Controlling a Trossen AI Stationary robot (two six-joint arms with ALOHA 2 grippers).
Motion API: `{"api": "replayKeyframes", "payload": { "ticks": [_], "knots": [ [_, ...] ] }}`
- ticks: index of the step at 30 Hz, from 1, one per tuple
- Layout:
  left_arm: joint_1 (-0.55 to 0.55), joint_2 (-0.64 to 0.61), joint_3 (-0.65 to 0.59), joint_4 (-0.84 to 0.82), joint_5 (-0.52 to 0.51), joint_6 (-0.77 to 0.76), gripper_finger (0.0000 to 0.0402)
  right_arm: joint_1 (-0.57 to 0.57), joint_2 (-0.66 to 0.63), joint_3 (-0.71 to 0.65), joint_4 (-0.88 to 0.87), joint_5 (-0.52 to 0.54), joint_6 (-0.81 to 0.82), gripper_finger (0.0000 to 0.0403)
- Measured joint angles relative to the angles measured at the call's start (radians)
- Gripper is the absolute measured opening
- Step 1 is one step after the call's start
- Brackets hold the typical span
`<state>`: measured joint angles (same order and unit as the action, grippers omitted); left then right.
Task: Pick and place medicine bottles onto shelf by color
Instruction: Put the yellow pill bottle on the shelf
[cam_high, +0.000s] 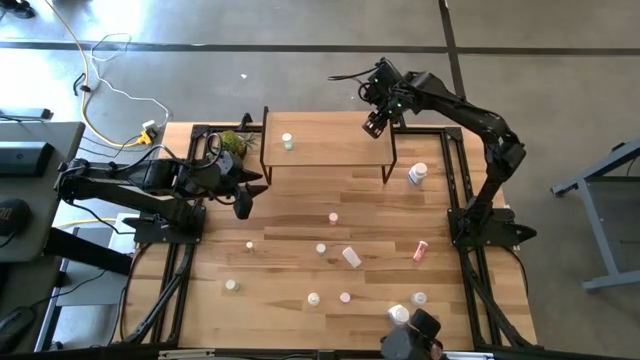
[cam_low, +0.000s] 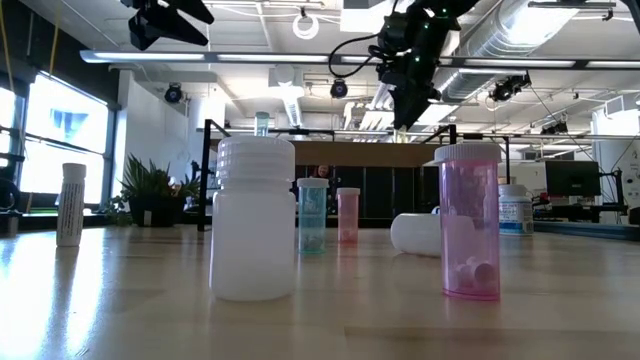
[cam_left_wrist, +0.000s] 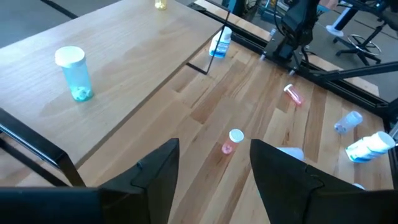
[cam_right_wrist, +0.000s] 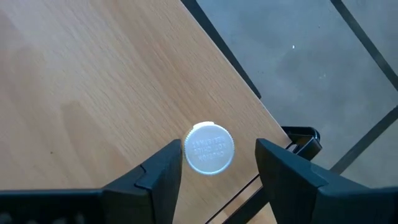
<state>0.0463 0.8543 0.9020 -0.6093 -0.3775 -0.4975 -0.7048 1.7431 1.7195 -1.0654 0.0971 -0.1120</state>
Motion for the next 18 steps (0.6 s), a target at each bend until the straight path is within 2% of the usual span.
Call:
{"api": "replayKeyframes", "payload": {
  "ticks": [10,18],
  "knots": [
    [0.0,0.0,0.0,0.001,0.0,-0.049,0.019,0.0,-0.006,0.005,-0.008,0.0,-0.001,0.0195],
    [0.0,0.0,0.0,0.033,0.0,-0.049,0.0189,0.0,-0.006,0.091,-0.012,-0.005,-0.001,0.0195]
  ]
}}
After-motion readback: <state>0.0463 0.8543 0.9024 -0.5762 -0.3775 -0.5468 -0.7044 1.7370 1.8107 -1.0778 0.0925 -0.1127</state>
